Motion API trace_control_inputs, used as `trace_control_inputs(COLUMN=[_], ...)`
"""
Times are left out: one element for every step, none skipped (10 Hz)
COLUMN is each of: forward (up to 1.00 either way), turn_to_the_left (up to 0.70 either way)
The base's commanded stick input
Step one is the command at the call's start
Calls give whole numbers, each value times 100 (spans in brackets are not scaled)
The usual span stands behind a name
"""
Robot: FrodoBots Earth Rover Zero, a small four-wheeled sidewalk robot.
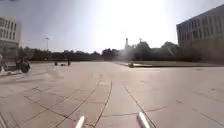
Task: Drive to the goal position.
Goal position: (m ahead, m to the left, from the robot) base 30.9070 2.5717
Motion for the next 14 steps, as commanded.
trace_control_inputs(forward=[70, 70, 70, 70, 70, 70, 70, 70, 70, 70, 70, 70, 70, 70], turn_to_the_left=[0, 0, 0, 0, 0, 0, 0, 0, 0, 0, 0, 0, 0, 0])
